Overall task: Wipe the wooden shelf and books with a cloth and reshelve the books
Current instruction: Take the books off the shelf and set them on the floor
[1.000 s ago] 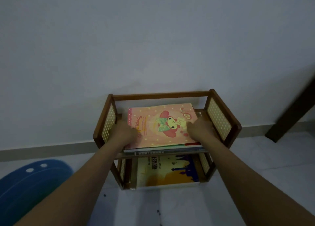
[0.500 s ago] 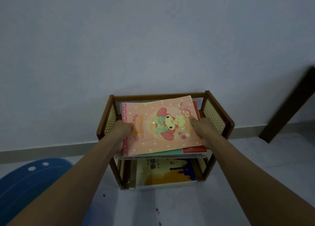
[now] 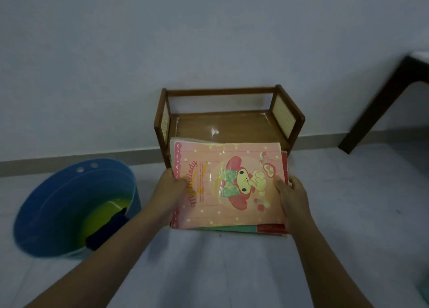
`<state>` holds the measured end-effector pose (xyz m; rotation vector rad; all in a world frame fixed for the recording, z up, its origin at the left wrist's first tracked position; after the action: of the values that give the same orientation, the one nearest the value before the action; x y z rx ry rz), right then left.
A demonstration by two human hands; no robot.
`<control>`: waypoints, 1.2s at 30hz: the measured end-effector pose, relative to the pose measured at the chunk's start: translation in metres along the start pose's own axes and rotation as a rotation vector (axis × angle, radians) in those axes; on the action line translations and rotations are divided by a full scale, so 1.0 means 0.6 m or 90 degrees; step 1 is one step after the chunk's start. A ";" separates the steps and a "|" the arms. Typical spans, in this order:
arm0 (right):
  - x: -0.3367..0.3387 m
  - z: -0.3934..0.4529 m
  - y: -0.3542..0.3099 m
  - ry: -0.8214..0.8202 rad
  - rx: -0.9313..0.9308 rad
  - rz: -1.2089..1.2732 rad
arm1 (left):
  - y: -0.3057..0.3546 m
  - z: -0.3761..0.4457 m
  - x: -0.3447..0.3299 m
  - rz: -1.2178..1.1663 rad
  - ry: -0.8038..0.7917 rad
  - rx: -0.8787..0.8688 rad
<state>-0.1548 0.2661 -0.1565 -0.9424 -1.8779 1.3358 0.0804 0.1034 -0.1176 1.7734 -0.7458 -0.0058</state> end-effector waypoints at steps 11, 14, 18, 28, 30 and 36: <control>-0.009 -0.024 0.301 -0.029 -0.148 -0.202 | -0.318 0.017 -0.076 0.090 -0.052 0.194; -0.019 -0.010 0.383 -0.058 -0.188 -0.259 | -0.393 0.031 -0.095 0.095 -0.049 0.260; -0.028 -0.004 0.419 -0.043 -0.171 -0.306 | -0.456 0.045 -0.112 0.145 -0.056 0.294; -0.024 0.054 0.377 0.053 -0.103 -0.462 | -0.403 0.125 -0.099 0.760 -0.204 0.188; -0.052 0.111 0.325 0.029 0.033 -0.410 | -0.325 0.171 -0.104 0.720 -0.111 0.078; -0.148 0.323 0.227 -0.049 0.175 -0.448 | -0.217 0.338 -0.158 0.451 0.066 -0.100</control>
<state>-0.2407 0.1263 -0.3486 -0.0620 -1.7730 1.1439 -0.0076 -0.0073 -0.3346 1.2748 -1.2238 0.4846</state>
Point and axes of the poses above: each hand's wrist, its own z-axis towards the middle knuckle, its own x-axis out of the back of the hand, y = z × x, the point moved 7 cm from there along z, towards the middle knuckle, and after that the axes turned 6 degrees about z, right-handed, at the moved point
